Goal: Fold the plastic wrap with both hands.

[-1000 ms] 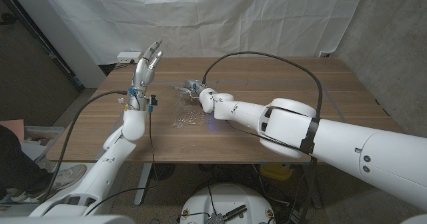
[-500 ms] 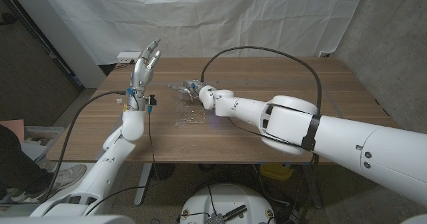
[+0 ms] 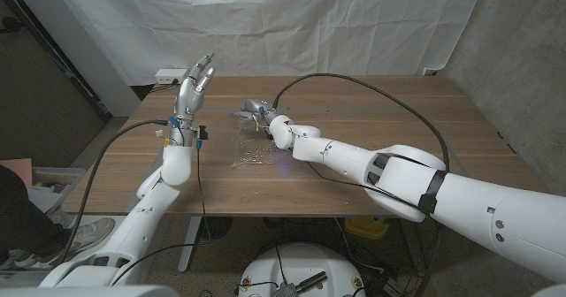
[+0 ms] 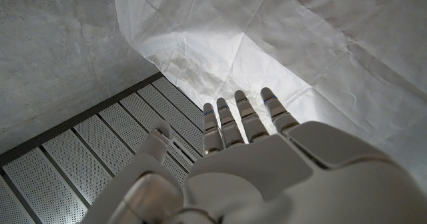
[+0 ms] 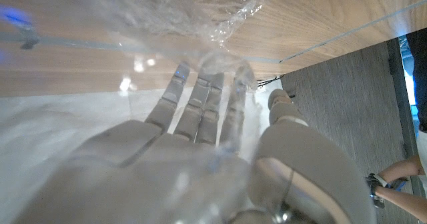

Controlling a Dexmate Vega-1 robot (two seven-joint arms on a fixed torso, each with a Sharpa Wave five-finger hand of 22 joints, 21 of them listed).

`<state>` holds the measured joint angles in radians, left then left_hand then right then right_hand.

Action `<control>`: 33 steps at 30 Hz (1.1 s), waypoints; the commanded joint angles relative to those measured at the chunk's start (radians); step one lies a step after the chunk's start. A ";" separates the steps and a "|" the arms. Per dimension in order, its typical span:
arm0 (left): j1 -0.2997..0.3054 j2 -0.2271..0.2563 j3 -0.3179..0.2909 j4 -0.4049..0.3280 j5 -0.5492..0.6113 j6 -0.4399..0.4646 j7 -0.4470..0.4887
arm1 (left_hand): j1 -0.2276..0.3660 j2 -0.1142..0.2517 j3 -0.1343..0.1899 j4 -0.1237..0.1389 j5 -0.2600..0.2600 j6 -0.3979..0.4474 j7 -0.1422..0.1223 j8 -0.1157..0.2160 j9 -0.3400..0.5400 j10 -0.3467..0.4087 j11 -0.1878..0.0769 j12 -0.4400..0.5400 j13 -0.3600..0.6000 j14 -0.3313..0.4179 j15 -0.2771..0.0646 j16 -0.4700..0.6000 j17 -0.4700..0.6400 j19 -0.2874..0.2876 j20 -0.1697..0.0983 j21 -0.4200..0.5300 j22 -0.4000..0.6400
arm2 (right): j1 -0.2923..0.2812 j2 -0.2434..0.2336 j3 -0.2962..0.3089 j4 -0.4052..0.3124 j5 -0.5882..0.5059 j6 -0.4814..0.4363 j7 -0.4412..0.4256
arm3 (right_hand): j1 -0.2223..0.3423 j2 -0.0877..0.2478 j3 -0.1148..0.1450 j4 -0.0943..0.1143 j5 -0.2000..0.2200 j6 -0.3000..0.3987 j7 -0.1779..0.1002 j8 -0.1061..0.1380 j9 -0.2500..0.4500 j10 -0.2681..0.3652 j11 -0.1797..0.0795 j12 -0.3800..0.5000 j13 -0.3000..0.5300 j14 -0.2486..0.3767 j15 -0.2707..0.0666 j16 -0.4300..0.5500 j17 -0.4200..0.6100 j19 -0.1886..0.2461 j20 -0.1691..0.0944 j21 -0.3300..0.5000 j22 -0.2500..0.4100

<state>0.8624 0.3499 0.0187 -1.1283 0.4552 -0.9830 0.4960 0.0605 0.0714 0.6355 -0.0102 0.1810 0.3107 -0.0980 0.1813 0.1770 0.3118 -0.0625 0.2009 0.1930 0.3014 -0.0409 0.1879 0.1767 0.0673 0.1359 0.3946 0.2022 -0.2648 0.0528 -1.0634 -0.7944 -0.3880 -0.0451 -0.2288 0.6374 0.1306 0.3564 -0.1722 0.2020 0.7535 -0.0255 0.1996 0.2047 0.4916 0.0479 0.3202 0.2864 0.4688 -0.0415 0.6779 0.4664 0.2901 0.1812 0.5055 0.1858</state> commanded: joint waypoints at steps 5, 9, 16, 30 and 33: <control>-0.022 0.002 0.012 0.031 0.006 -0.012 0.013 | 0.005 0.003 0.005 -0.006 0.000 -0.001 0.001 0.004 0.003 0.004 0.003 0.005 0.003 -0.007 0.000 0.000 0.002 -0.007 0.001 -0.001 0.005 | -0.030 -0.056 0.082 -0.132 -0.043 -0.023 0.160 | -0.209 -0.136 -0.097 0.086 -0.011 -0.096 0.013 -0.002 0.012 -0.091 0.027 -0.035 0.014 -0.091 0.033 -0.069 -0.008 -0.062 0.025 -0.047 0.002; -0.027 0.003 0.014 0.038 0.010 -0.016 0.020 | 0.006 0.004 0.005 -0.006 0.000 -0.001 0.001 0.004 0.002 0.002 0.000 0.004 0.003 -0.008 0.000 0.000 0.001 -0.007 0.001 -0.001 0.005 | -0.026 -0.050 0.092 -0.124 -0.041 -0.021 0.190 | -0.348 -0.186 -0.169 0.140 0.005 -0.114 0.004 0.001 0.014 -0.135 0.042 -0.051 0.019 -0.148 0.060 -0.103 -0.008 -0.107 0.029 -0.081 0.002; -0.038 0.008 0.019 0.054 0.011 -0.031 0.024 | 0.006 0.005 0.006 -0.007 0.000 -0.001 0.001 0.004 0.003 0.002 0.000 0.004 0.003 -0.008 0.000 0.000 0.001 -0.007 0.001 -0.001 0.006 | -0.005 -0.056 0.032 -0.083 -0.150 0.052 0.096 | -0.484 -0.201 -0.232 0.202 0.024 -0.099 -0.007 0.007 0.007 -0.159 0.054 -0.064 0.013 -0.189 0.087 -0.134 -0.007 -0.138 0.030 -0.112 0.002; -0.059 0.011 0.033 0.085 0.004 -0.046 0.017 | 0.007 0.004 0.007 -0.008 -0.001 -0.001 0.001 0.004 0.002 0.002 0.002 0.005 0.003 -0.008 0.000 0.001 0.001 -0.009 -0.001 -0.002 0.006 | -0.043 -0.086 0.063 -0.196 -0.198 -0.078 0.117 | -0.459 -0.180 -0.239 0.187 0.072 -0.278 0.071 -0.021 -0.006 -0.141 0.060 -0.066 0.001 -0.163 0.063 -0.148 -0.018 -0.060 0.021 -0.112 0.001; -0.074 0.011 0.042 0.108 -0.005 -0.057 0.009 | 0.007 0.004 0.007 -0.008 -0.001 0.000 0.001 0.005 0.002 0.001 0.003 0.005 0.003 -0.008 -0.001 0.001 0.001 -0.009 -0.002 -0.002 0.006 | -0.069 -0.120 0.076 -0.275 -0.217 -0.137 0.124 | -0.430 -0.168 -0.226 0.172 0.075 -0.284 0.068 -0.016 -0.006 -0.141 0.055 -0.066 0.001 -0.162 0.055 -0.150 -0.018 -0.056 0.019 -0.114 0.001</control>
<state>0.8160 0.3586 0.0427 -1.0624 0.4647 -1.0133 0.5185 0.0635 0.0744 0.6392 -0.0138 0.1811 0.3107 -0.0980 0.1814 0.1770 0.3119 -0.0626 0.2010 0.1929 0.3015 -0.0408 0.1879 0.1769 0.0619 0.1304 0.3946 0.2022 -0.2780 0.0041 -1.0135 -0.8941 -0.5467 -0.0714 -0.1043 0.1807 -0.0454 0.1206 0.0131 0.2670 0.4742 0.0459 0.1802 0.1998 0.3452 0.1138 0.2580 0.2874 0.3021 0.0248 0.5321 0.4458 0.2229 0.2016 0.3971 0.1862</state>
